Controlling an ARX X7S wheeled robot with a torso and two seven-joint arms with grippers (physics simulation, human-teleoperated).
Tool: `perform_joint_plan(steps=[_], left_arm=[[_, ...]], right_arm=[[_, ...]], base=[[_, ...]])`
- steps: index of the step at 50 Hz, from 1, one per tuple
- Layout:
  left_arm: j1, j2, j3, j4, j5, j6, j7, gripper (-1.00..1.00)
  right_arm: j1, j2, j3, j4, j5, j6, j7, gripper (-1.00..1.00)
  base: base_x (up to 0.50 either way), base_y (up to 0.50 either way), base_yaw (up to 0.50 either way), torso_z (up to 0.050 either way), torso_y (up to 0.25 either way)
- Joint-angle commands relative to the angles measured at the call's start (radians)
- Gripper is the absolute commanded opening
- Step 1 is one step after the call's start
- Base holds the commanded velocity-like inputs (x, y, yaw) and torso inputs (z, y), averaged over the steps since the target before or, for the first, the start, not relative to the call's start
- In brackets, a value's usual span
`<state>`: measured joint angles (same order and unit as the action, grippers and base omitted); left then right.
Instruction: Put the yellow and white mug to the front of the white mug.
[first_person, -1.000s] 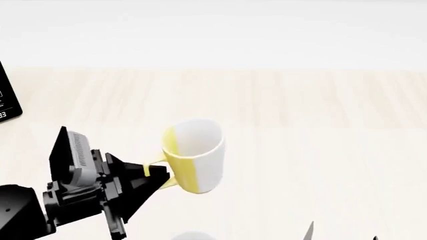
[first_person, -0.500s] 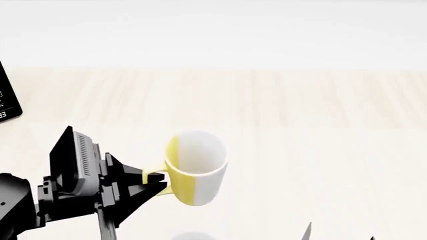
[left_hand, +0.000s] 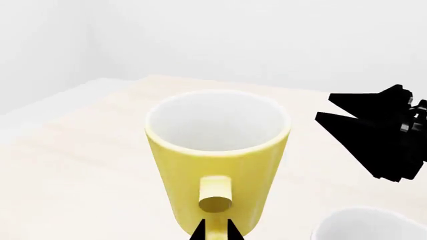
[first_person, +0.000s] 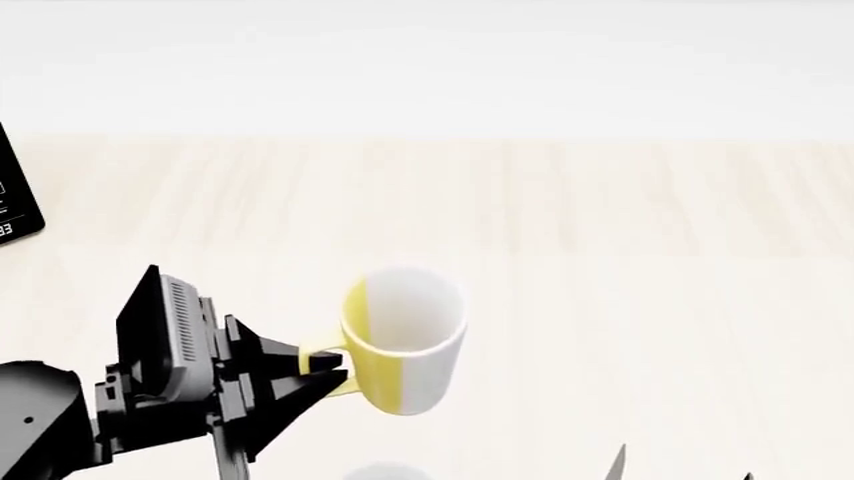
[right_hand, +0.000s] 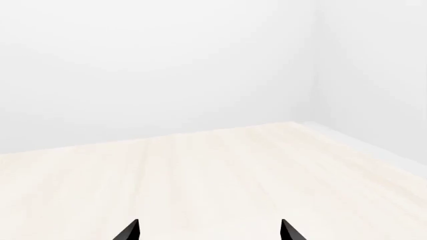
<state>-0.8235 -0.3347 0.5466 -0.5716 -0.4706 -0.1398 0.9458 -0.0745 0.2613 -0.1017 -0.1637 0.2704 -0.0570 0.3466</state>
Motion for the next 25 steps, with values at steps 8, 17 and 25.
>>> perform_joint_plan(steps=[8, 17, 25], left_arm=[[-0.027, 0.082, 0.004, -0.294, 0.033, 0.149, 0.042, -1.0], [-0.087, 0.149, 0.006, -0.536, 0.054, 0.246, 0.082, -1.0], [-0.109, 0.186, 0.012, -0.653, 0.067, 0.289, 0.096, -1.0]], right_arm=[[0.003, 0.004, -0.008, 0.005, 0.002, -0.004, 0.006, 1.0], [0.005, 0.006, -0.013, 0.007, 0.001, -0.004, 0.008, 1.0], [0.006, 0.008, -0.015, 0.009, 0.002, -0.006, 0.01, 1.0]], base=[[0.0, 0.0, 0.0, 0.0, 0.0], [0.0, 0.0, 0.0, 0.0, 0.0], [0.0, 0.0, 0.0, 0.0, 0.001]])
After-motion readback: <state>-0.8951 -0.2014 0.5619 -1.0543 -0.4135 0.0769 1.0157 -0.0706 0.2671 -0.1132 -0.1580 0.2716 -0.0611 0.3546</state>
